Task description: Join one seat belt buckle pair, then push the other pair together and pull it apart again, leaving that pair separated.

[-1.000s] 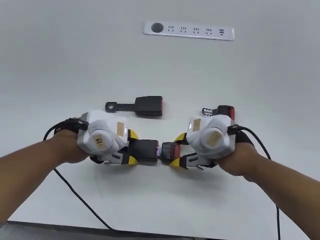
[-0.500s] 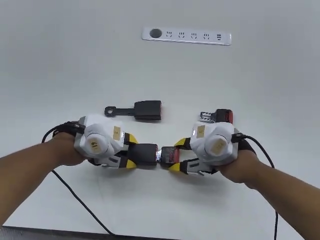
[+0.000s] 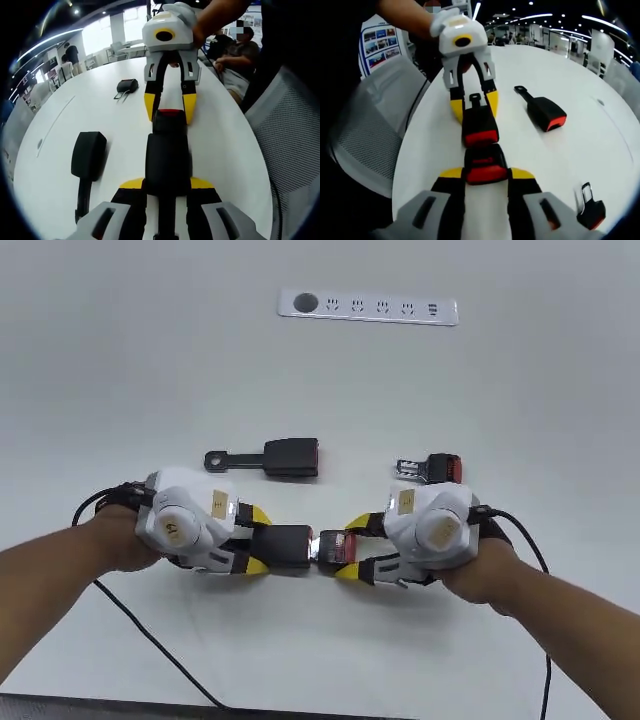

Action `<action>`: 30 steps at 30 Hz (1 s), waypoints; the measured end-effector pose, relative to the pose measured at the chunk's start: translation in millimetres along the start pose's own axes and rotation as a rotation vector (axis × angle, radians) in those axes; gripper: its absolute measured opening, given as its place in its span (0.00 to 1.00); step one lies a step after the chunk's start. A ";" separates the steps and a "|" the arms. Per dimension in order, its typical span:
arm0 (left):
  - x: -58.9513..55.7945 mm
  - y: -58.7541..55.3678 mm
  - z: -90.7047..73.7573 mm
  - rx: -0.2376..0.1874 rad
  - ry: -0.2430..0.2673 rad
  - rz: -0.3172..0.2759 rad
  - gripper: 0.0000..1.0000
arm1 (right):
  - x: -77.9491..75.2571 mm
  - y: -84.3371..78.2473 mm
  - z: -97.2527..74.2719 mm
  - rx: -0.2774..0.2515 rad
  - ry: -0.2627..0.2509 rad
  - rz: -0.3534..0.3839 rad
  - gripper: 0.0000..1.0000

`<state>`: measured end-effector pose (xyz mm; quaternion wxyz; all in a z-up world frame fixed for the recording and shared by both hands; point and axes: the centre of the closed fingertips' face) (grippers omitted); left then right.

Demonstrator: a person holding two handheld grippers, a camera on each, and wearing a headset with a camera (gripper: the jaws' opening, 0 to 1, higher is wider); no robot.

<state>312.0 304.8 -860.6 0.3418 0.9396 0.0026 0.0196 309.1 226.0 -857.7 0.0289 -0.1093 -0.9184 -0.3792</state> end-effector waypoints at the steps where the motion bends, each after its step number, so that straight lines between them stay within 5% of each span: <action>1: 0.4 0.0 0.0 -0.002 0.000 0.001 0.31 | 0.2 0.1 -0.4 -0.006 0.001 0.001 0.31; 24: -0.6 0.5 -0.6 -0.017 -0.011 0.008 0.30 | 0.2 0.4 0.5 -0.028 -0.005 0.007 0.31; 29: -0.7 0.3 -0.6 -0.019 -0.021 -0.034 0.31 | 1.2 -0.6 1.1 -0.036 -0.011 -0.010 0.32; 30: -1.3 2.7 -0.2 -0.013 -0.020 0.019 0.31 | 1.1 -0.6 1.4 -0.037 -0.012 -0.009 0.32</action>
Point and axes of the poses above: the centre of the closed fingertips' face, and the gripper's own axes: z roughly forward along the fingers, x roughly to its left, y roughly out of its top, and after that the axes turned 3 degrees about z, right-handed
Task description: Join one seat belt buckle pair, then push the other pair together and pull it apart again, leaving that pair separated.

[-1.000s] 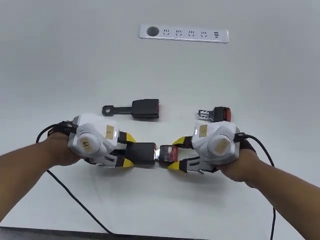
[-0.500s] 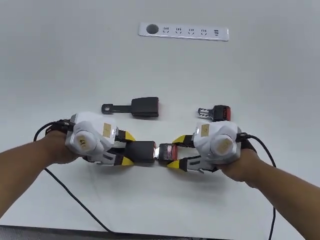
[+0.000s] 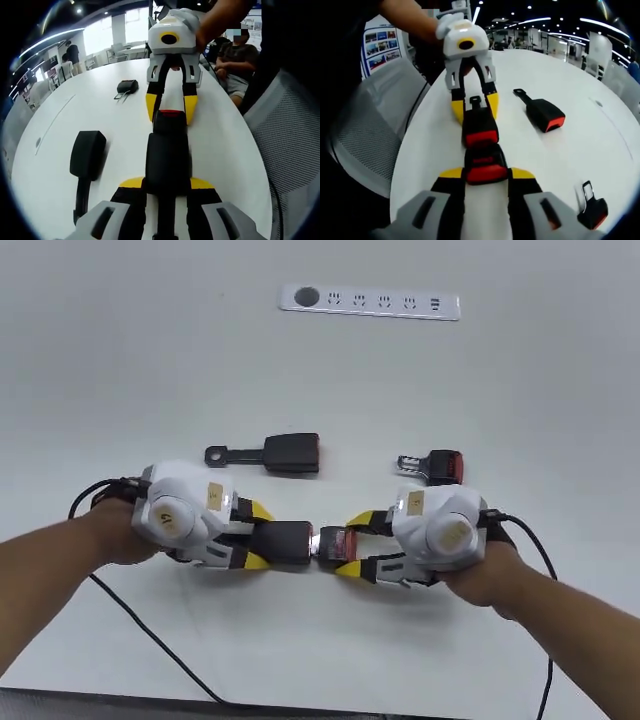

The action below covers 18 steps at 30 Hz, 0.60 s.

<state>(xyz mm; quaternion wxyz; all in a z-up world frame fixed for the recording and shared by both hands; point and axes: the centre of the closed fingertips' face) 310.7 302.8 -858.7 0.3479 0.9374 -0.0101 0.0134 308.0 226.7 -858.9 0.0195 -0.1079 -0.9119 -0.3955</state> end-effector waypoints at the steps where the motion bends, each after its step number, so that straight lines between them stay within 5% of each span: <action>1: -0.5 0.6 -0.3 -0.003 0.001 -0.020 0.32 | 0.4 0.3 0.0 -0.002 0.005 0.024 0.33; 3: -0.8 1.2 -0.9 0.004 0.004 -0.022 0.32 | -0.2 -0.5 -0.1 0.022 -0.008 -0.050 0.33; 10: 2.7 0.1 -1.2 0.044 0.045 -0.034 0.34 | -2.8 0.0 0.0 0.025 -0.031 0.002 0.38; 12: 9.4 -2.2 -4.3 0.070 0.105 -0.032 0.40 | -4.8 2.8 -1.8 0.012 -0.049 0.038 0.52; 14: 13.3 -3.9 -5.4 0.079 0.152 -0.097 0.49 | -6.7 6.1 -4.4 -0.005 -0.063 0.084 0.65; 18: 7.3 8.1 -11.7 0.015 0.137 -0.108 0.64 | -7.4 5.9 -14.0 -0.015 -0.078 0.084 0.65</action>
Point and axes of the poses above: the centre of the closed fingertips' face, and the gripper's own axes: z roughly forward along the fingers, x roughly to its left, y roughly out of its top, and after that the axes turned 3 degrees about z, right-handed
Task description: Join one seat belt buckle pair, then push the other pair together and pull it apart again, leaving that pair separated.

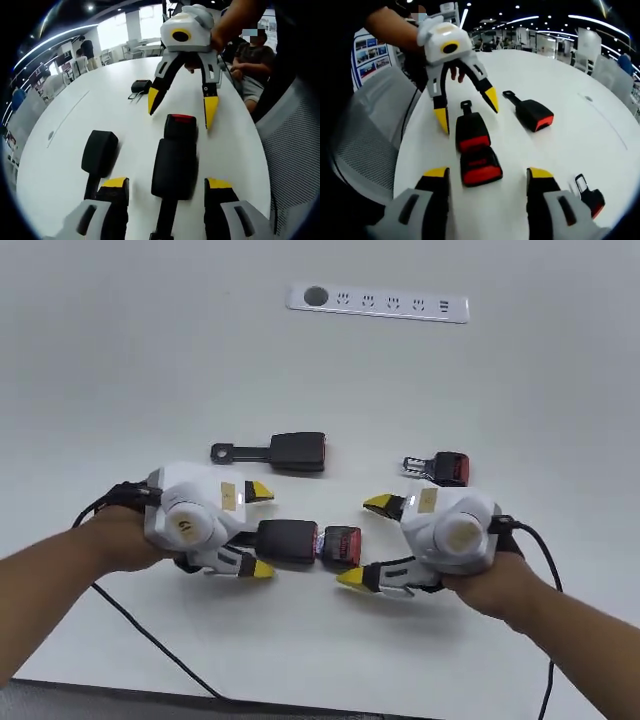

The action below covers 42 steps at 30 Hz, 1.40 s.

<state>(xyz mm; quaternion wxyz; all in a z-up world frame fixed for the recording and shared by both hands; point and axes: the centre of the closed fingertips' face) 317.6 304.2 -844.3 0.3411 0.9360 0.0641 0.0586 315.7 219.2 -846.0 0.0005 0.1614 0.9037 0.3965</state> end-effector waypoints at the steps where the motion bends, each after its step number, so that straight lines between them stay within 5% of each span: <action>1: 0.0 0.7 -1.4 -0.003 -0.003 -0.008 0.65 | -1.2 0.0 -2.0 -0.001 -0.009 -0.005 0.65; 9: 11.2 12.4 -12.7 -0.039 0.036 -0.021 0.76 | -22.6 -2.4 -25.0 -0.009 -0.061 0.029 0.69; 24: 67.8 21.7 -33.1 -0.080 0.107 -0.061 0.76 | -86.6 -10.5 -74.3 -0.020 -0.120 0.062 0.69; 27: 77.8 22.9 -32.3 -0.074 0.110 -0.055 0.76 | -94.0 -8.7 -80.9 -0.042 -0.110 0.085 0.70; 34: 95.4 27.8 -23.1 -0.072 0.089 -0.039 0.75 | -119.2 -18.7 -90.0 0.010 -0.112 0.073 0.70; 42: 102.0 24.2 -4.6 -0.074 0.040 -0.059 0.72 | -132.1 -33.4 -83.0 0.066 -0.081 0.057 0.70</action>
Point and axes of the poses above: the centre of the closed fingertips' face, and the gripper's own axes: z roughly forward along the fingers, x roughly to its left, y roughly out of its top, and after that the axes turned 3 degrees about z, right-handed
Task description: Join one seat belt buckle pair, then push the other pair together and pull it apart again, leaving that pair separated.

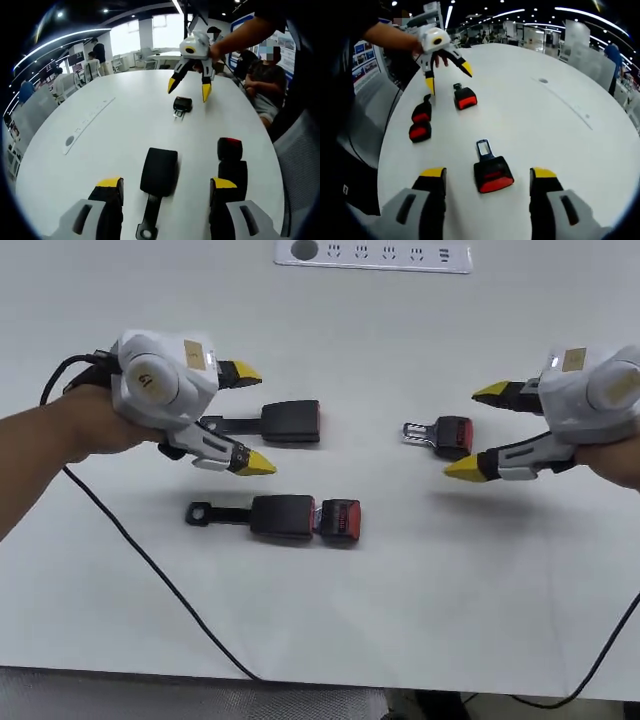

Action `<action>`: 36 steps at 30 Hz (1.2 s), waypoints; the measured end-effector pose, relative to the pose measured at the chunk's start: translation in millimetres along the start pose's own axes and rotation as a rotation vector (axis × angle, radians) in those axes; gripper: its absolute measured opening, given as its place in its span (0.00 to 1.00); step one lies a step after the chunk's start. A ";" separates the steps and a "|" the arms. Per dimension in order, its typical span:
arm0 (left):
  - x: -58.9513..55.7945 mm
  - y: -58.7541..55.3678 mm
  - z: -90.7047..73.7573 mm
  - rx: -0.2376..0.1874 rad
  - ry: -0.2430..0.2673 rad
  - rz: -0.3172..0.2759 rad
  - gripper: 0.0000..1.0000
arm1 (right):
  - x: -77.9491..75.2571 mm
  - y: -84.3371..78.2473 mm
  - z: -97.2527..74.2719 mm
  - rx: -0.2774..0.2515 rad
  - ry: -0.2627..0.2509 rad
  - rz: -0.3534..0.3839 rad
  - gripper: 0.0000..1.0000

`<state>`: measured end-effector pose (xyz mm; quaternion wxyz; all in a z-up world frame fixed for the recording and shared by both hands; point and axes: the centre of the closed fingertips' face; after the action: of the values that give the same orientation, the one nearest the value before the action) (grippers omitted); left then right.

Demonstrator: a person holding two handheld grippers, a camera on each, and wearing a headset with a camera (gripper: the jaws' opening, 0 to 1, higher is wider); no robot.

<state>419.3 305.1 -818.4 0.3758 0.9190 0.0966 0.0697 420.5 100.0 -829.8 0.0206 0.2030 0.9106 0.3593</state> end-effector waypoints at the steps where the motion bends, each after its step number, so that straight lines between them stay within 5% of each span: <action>1: 0.9 -1.5 1.8 0.004 -0.002 0.001 0.72 | -2.3 -1.0 0.7 0.002 -0.005 -0.006 0.69; 15: 8.2 -20.5 27.3 0.048 -0.054 -0.004 0.63 | -3.2 -14.8 13.1 0.043 0.078 -0.030 0.67; 18: 14.3 -18.7 28.2 0.041 -0.026 0.008 0.57 | -2.3 -16.8 13.6 0.050 0.090 -0.043 0.63; 19: 13.2 -17.2 29.4 0.029 -0.042 -0.027 0.57 | -2.6 -19.6 14.2 0.063 0.091 -0.048 0.63; 26: 7.6 -23.7 32.6 0.048 -0.068 0.021 0.54 | -1.3 -22.8 15.7 0.085 0.107 -0.076 0.55; 28: 7.3 -22.2 32.4 0.044 -0.075 -0.007 0.55 | -2.3 -22.3 15.9 0.089 0.108 -0.084 0.54; 31: 9.1 -23.5 33.9 0.055 -0.065 0.045 0.48 | -2.4 -22.3 16.0 0.097 0.114 -0.100 0.52; 36: 11.6 -22.4 40.9 0.049 -0.075 0.044 0.35 | -6.2 -22.3 16.6 0.111 0.103 -0.131 0.45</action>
<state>435.9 295.7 -862.5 0.3550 0.9318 0.0636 0.0410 421.3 93.6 -857.6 -0.0140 0.1252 0.9403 0.3160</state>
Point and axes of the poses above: the centre of the closed fingertips' face, and the gripper's own axes: z roughly forward along the fingers, x roughly to its left, y roughly out of its top, and after that the axes turned 3 degrees about z, right-handed
